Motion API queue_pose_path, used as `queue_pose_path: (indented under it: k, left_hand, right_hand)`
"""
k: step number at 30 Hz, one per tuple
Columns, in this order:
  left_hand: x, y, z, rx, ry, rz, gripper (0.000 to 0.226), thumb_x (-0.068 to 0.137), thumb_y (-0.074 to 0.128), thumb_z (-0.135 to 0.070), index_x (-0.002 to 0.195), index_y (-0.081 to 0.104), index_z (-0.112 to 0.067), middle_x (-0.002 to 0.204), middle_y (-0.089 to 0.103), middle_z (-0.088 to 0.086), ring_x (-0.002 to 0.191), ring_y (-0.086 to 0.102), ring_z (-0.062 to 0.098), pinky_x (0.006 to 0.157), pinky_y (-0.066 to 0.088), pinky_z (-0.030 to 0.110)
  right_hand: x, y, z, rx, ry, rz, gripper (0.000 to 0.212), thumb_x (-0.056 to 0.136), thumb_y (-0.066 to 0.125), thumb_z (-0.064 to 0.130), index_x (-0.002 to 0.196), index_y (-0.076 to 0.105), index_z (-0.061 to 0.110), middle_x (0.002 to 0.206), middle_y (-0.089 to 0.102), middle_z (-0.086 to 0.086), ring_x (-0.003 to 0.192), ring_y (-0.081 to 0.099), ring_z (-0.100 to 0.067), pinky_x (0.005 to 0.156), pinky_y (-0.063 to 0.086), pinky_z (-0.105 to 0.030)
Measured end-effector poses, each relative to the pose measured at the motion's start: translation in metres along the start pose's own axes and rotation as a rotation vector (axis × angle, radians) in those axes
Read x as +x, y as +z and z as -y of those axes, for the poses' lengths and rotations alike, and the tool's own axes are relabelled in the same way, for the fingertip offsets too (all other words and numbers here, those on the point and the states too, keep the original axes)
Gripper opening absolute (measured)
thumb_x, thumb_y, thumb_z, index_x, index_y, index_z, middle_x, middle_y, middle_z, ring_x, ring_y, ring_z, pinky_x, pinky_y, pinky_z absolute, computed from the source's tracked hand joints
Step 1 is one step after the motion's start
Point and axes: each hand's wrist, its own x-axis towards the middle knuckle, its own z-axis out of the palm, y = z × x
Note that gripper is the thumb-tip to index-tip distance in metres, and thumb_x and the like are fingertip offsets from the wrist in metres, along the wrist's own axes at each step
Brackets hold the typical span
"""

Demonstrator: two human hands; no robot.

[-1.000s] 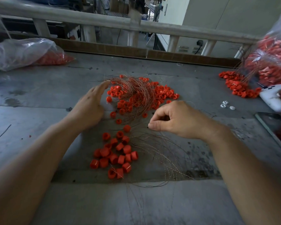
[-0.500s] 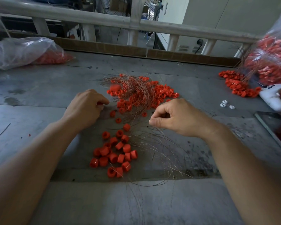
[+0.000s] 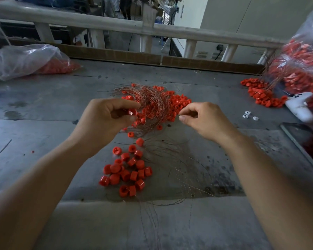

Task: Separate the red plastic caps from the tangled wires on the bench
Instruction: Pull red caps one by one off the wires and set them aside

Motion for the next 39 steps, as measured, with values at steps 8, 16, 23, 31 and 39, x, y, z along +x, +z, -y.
queue_pose_path:
  k: [8,16,23,31,39]
  left_hand:
    - [-0.006,0.009,0.0,0.055,0.03,0.057,0.045,0.073,0.071,-0.004,0.077,0.062,-0.047,0.084,0.069,-0.013,0.074,0.066,0.004,0.072,0.049,0.007]
    - [-0.007,0.012,0.0,0.05,0.02,0.105,0.041,0.073,0.072,-0.006,0.08,0.064,-0.045,0.086,0.07,-0.013,0.076,0.066,0.003,0.075,0.054,0.018]
    - [-0.009,0.014,0.0,0.012,0.009,0.116,0.043,0.07,0.073,-0.001,0.076,0.064,-0.043,0.082,0.069,-0.019,0.069,0.067,0.002,0.07,0.052,0.011]
    - [-0.012,0.012,-0.003,-0.025,0.023,0.109,0.041,0.066,0.075,-0.004,0.074,0.07,-0.045,0.083,0.07,-0.012,0.072,0.067,0.007,0.073,0.053,0.015]
    - [-0.016,0.014,-0.016,-0.229,0.003,0.127,0.022,0.055,0.066,-0.045,0.068,0.071,-0.028,0.066,0.069,-0.003,0.057,0.064,0.006,0.058,0.052,0.015]
  right_hand:
    - [0.006,0.033,0.001,0.06,-0.087,0.015,0.03,0.088,0.056,0.006,0.115,0.063,0.018,0.106,0.065,0.001,0.089,0.053,0.0,0.071,0.035,0.001]
    - [0.007,0.024,0.005,0.255,-0.19,-0.234,0.016,0.08,0.065,0.002,0.091,0.071,0.012,0.086,0.063,0.001,0.074,0.054,0.002,0.072,0.039,-0.002]
    - [-0.003,-0.005,0.016,0.806,-0.196,-0.419,0.025,0.085,0.055,-0.005,0.082,0.062,0.019,0.076,0.066,0.006,0.075,0.063,-0.008,0.073,0.049,-0.018]
    - [-0.016,-0.018,0.029,0.8,-0.389,-0.538,0.021,0.086,0.055,0.003,0.101,0.06,0.017,0.079,0.066,0.013,0.08,0.062,-0.001,0.077,0.049,-0.018]
    - [-0.024,0.015,0.04,0.134,-0.681,-0.253,0.009,0.081,0.063,0.005,0.087,0.069,0.001,0.079,0.064,-0.008,0.075,0.058,-0.011,0.068,0.048,-0.023]
